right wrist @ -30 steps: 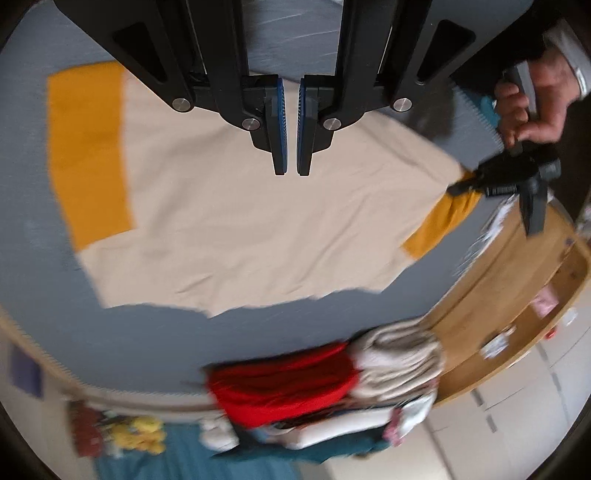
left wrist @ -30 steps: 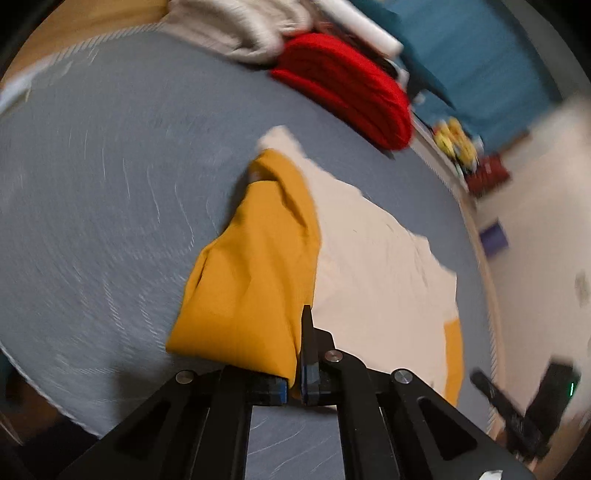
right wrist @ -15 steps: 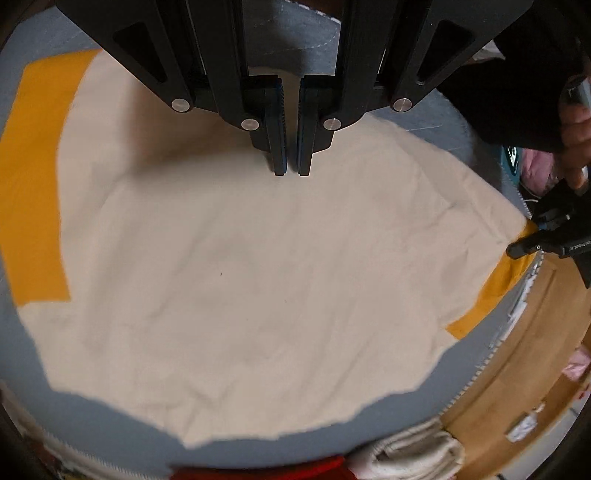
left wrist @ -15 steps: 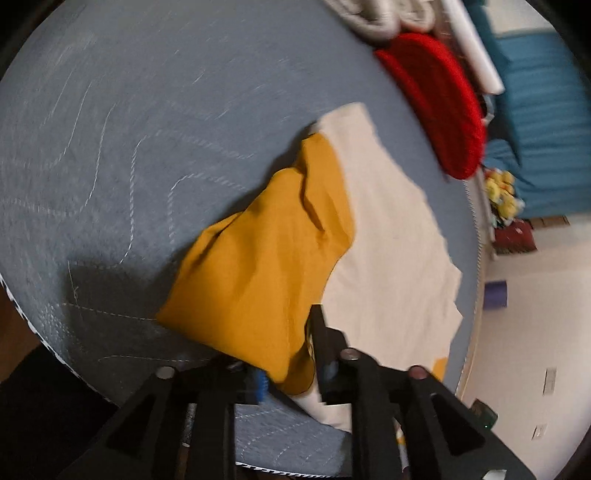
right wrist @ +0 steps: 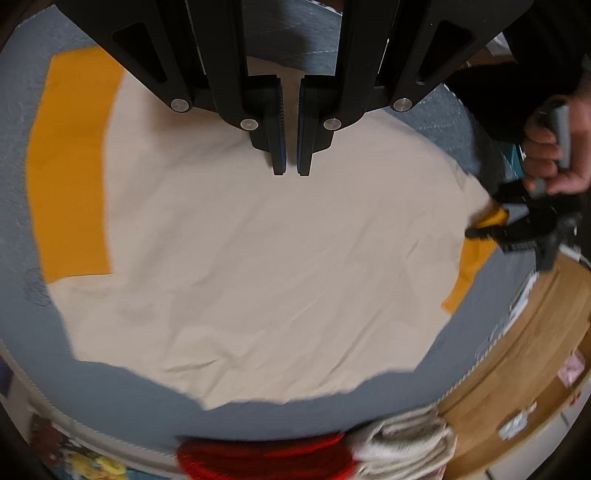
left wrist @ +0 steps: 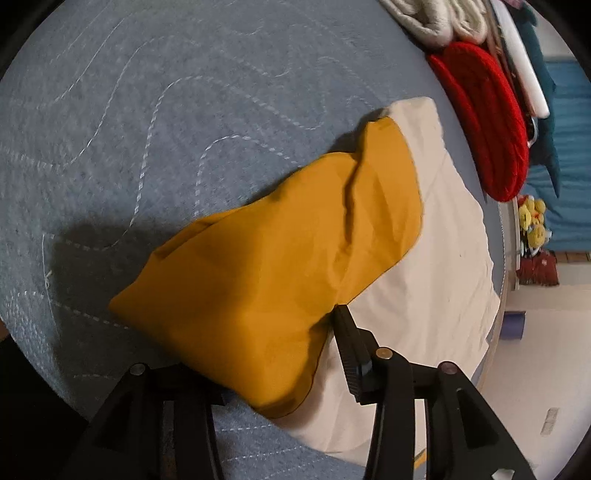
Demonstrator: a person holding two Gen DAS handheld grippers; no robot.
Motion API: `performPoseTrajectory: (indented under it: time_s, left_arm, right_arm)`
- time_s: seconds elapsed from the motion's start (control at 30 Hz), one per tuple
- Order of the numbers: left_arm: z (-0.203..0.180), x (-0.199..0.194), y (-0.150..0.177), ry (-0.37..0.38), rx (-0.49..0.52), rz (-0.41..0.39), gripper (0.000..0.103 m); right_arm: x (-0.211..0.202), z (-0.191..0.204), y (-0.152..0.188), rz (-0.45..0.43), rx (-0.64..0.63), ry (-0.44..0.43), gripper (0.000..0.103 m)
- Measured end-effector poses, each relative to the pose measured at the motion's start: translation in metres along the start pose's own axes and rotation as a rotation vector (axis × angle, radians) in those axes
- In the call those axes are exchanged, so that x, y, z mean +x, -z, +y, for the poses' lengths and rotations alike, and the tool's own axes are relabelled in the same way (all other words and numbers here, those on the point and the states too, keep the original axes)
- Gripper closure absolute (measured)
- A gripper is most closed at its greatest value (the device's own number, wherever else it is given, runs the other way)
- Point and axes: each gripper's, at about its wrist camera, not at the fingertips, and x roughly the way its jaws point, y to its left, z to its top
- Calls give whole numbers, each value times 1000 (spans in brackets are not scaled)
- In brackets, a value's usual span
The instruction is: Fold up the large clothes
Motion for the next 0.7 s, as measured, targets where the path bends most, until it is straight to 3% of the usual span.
performPoseTrajectory:
  time_s: [0.1,0.17,0.37,0.5,0.53,0.6,0.63,0.7]
  left_arm:
    - [-12,-4,3,10,51,-31,89]
    - [-24,-12,5,13,98,-67,92]
    - [-69,-48,28,25,281,-201,94]
    - [-112,-70,53,53,429,-248,95]
    - [-122,-73,60,56,468,-254,95]
    - [-151,-81,82,62,570,-269,95]
    - [-170,-81,96,70,618,-269,95]
    - [-208,-79,126,86,705,-264,95]
  right_arm:
    - [-41,-21,-11,-119,29,-19,96]
    - [-81,-34,-17,-223,-2,-8,96]
    - [-168,-96,-24,-435,-80,123,93]
    - [-183,-143,-2,-493,71,143,89]
    - [-180,-153,0,-460,108,160,88]
    - [-193,-157,4,-514,91,218,87]
    - [-199,-158,8,-550,85,247,79]
    - [-215,-163,18,-620,81,296,50]
